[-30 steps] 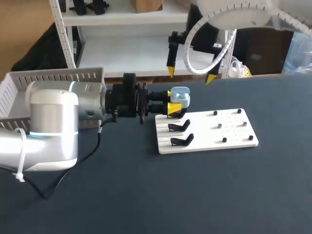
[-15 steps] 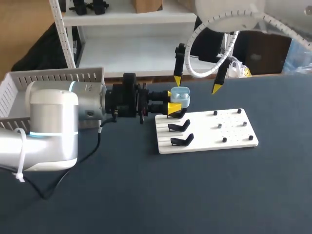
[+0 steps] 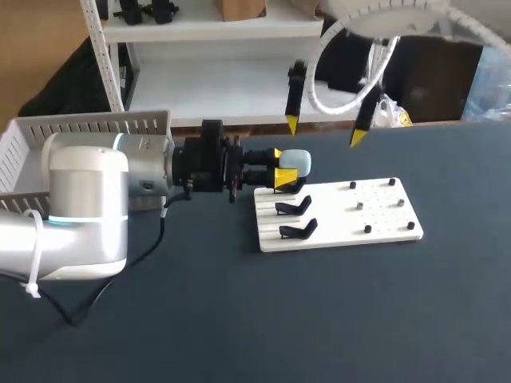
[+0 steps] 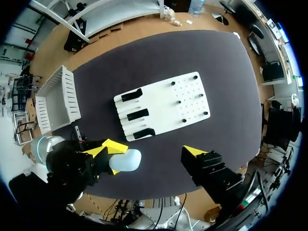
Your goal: Pick up each earbud case from the left stands, insert the matching earbuds, close the lid, and place the case in the box.
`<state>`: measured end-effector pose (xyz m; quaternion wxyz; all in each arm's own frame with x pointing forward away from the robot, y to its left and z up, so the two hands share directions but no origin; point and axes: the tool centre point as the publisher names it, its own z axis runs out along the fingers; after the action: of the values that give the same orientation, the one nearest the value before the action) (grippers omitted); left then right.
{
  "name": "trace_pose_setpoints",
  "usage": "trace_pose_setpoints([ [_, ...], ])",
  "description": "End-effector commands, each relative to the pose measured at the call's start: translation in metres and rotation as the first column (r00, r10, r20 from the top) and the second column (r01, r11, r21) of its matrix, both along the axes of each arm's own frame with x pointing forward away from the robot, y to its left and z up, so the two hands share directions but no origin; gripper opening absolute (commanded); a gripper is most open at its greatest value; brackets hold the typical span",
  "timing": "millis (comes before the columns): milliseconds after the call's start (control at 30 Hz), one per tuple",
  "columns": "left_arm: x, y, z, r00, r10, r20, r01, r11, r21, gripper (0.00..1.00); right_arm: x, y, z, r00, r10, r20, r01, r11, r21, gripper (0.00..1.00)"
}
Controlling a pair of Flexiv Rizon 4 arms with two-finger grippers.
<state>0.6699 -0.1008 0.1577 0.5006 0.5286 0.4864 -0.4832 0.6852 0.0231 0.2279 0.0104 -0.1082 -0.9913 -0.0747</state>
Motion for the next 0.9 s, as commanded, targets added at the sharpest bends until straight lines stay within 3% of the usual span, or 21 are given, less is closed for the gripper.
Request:
trace_pose_setpoints([
  [33,0.0,0.0,-0.001,1.0,0.001,0.001,-0.001,1.0,-0.002,0.0,-0.032,-0.016,0.026,0.983,-0.001,0.183,-0.018,0.995,0.099,1.0],
  [133,0.0,0.0,-0.001,1.0,0.001,0.001,-0.001,1.0,-0.002,0.0,-0.039,-0.02,0.036,0.974,0.012,0.225,-0.046,0.989,0.144,1.0],
  [433,0.019,0.099,0.042,0.959,0.257,0.121,-0.266,0.962,0.061,0.0,-0.041,-0.022,0.038,0.973,0.016,0.232,-0.054,0.985,0.162,1.0],
  [567,0.032,0.133,0.049,0.927,0.343,0.148,-0.358,0.93,0.083,0.0,-0.041,-0.022,0.038,0.973,0.016,0.232,-0.054,0.985,0.162,1.0],
  [700,0.047,0.16,0.035,0.868,0.479,0.13,-0.494,0.859,0.134,0.0,-0.041,-0.022,0.038,0.973,0.016,0.232,-0.054,0.985,0.162,1.0],
  [767,0.052,0.172,0.024,0.835,0.543,0.085,-0.55,0.825,0.129,0.0,-0.041,-0.022,0.038,0.973,0.016,0.232,-0.054,0.985,0.162,1.0],
  [900,0.063,0.199,0.005,0.759,0.647,0.073,-0.648,0.738,0.19,0.0,-0.041,-0.022,0.038,0.973,0.016,0.232,-0.054,0.985,0.162,1.0],
])
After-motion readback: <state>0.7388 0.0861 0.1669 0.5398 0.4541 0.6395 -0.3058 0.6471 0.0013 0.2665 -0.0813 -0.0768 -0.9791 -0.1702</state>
